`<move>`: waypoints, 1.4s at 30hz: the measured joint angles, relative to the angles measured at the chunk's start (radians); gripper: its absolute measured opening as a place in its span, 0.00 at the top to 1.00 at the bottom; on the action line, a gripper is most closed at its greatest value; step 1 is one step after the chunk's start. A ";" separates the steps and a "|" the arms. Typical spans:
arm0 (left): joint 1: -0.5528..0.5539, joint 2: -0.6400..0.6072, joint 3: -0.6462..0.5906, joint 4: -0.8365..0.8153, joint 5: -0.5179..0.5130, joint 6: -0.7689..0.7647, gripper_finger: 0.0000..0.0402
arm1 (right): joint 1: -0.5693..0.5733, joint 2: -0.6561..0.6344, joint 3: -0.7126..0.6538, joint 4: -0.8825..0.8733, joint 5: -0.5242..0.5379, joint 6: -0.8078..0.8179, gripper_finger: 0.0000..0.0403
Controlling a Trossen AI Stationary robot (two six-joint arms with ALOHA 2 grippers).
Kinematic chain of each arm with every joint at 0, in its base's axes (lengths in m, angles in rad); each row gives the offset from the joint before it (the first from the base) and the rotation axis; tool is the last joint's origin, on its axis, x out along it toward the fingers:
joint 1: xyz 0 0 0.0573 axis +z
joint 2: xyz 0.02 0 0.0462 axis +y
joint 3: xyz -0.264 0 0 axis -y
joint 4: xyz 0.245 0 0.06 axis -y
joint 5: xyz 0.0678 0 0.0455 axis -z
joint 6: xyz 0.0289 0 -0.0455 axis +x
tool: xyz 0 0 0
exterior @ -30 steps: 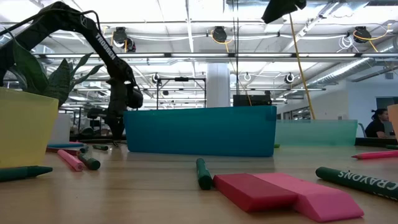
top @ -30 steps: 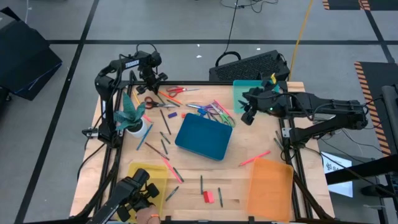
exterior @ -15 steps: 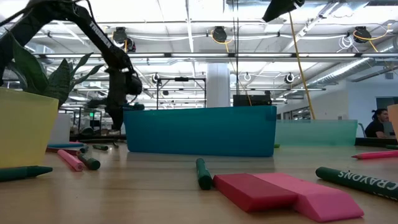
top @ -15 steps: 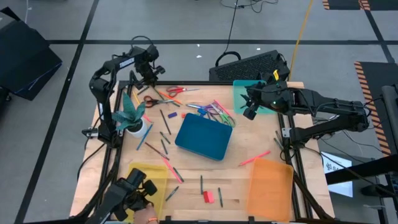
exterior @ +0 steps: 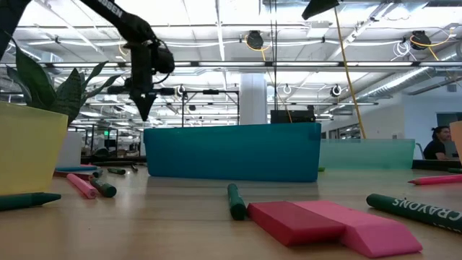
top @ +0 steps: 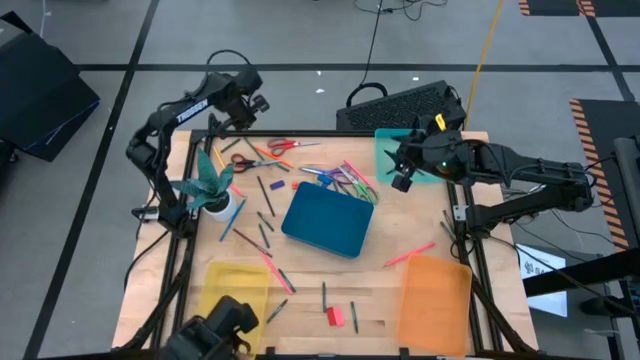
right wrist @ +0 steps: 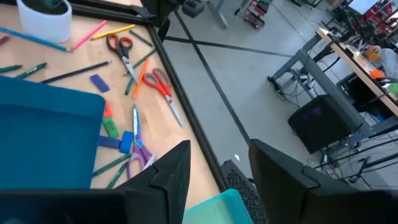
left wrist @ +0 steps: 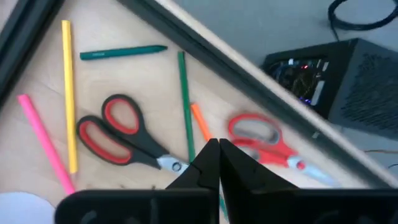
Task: Sort crayons/erasers/pens/pencils in bins
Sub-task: Put the green pencil into the green bin
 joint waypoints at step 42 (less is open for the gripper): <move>0.167 0.365 -0.013 0.057 0.306 0.245 0.88 | 0.035 0.000 0.000 -0.141 -0.098 0.220 0.62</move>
